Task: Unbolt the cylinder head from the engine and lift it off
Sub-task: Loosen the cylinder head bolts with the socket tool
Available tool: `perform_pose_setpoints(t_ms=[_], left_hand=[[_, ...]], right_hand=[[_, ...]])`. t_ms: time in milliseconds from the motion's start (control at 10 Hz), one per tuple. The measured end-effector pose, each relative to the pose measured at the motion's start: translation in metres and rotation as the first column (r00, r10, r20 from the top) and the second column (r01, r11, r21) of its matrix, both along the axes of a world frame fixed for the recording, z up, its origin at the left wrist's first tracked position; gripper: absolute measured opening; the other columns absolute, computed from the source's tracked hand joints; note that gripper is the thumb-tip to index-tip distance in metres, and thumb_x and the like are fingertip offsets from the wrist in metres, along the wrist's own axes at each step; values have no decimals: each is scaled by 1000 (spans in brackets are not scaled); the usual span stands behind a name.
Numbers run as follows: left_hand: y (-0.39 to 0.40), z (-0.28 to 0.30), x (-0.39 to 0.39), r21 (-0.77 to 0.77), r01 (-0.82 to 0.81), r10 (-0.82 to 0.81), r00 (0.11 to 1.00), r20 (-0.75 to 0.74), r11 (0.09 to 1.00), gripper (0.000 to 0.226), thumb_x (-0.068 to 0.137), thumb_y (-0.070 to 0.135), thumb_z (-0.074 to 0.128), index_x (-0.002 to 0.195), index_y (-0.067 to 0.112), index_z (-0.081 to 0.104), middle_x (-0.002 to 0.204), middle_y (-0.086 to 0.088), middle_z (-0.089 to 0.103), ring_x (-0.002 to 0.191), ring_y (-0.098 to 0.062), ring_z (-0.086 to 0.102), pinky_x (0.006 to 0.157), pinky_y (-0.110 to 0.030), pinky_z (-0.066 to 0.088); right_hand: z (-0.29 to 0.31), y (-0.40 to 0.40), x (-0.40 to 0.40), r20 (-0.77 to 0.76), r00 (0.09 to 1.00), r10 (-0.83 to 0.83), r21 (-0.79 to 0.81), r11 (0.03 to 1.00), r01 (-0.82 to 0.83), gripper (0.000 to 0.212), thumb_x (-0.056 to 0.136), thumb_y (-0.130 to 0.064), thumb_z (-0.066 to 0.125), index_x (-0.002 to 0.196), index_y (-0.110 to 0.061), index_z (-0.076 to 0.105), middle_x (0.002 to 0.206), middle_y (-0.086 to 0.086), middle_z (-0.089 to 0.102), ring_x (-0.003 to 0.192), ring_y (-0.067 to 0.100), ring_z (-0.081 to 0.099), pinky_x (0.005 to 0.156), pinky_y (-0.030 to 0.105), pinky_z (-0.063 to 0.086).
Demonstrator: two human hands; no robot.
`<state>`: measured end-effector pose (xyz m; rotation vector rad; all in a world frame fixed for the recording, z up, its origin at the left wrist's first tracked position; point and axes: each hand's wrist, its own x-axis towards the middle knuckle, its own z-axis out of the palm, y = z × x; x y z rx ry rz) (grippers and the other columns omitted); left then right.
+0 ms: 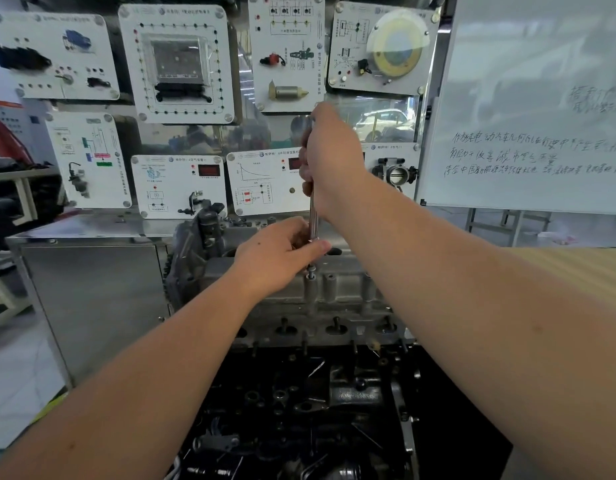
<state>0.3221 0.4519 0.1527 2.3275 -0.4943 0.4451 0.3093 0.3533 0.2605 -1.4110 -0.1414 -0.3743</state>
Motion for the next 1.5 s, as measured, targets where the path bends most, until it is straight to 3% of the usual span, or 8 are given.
perform_pose_setpoints(t_ms=[200,500,600,800,1000,1200,1400,1500], left_hand=[[12,1,5,-1,196,-196,978,-70,981,13,104,42,51,104,42,64,98,24,75,101,-4,70,100,-46,54],[-3,1,-4,68,-75,72,996,49,995,64,71,84,39,94,28,61,79,10,69,78,-12,66,83,-47,56],[-2,0,-2,56,-36,35,999,25,998,51,80,77,44,96,33,64,83,13,72,82,-10,68,87,-46,56],[13,-2,7,-58,224,-228,970,-84,973,15,105,34,52,107,35,66,97,20,75,96,-1,71,96,-40,58],[3,-6,6,-91,81,-80,997,12,993,28,89,58,57,88,30,61,81,12,75,80,-12,74,86,-50,59],[-5,-6,5,64,-130,123,987,101,990,35,91,67,53,86,33,56,80,14,69,79,-7,67,81,-40,53],[11,-1,4,33,136,-134,989,-55,990,14,103,49,49,107,46,62,99,30,73,99,7,66,102,-41,51],[10,-3,3,3,109,-108,994,-17,994,16,102,46,53,101,38,67,93,24,74,91,-1,70,95,-46,55]], right_hand=[[-7,-18,5,57,916,397,38,916,-399,44,98,-33,35,56,-23,29,46,-7,22,41,14,13,43,20,19],[-6,6,0,83,996,26,-52,998,-22,25,93,-30,43,70,-20,41,59,0,35,59,18,27,61,38,27],[-3,8,0,80,996,-32,-47,998,36,29,94,-32,40,68,-20,39,54,-4,32,55,17,26,57,34,25],[-6,-6,6,44,972,229,15,973,-230,41,97,-36,40,58,-24,33,47,-8,28,41,14,18,43,22,20],[-11,-2,7,72,996,60,-13,998,-59,39,100,-39,43,65,-20,40,54,-2,36,46,16,28,52,29,28],[-5,-1,3,102,990,-96,-52,993,102,35,104,-36,41,77,-15,46,68,3,42,56,19,38,53,30,35],[-7,-1,2,25,996,87,31,996,-87,31,95,-34,39,69,-25,27,58,-2,24,51,16,14,54,32,15],[-10,6,2,103,990,96,-68,994,-89,30,96,-33,40,69,-25,30,62,-2,26,51,16,17,52,29,16]])
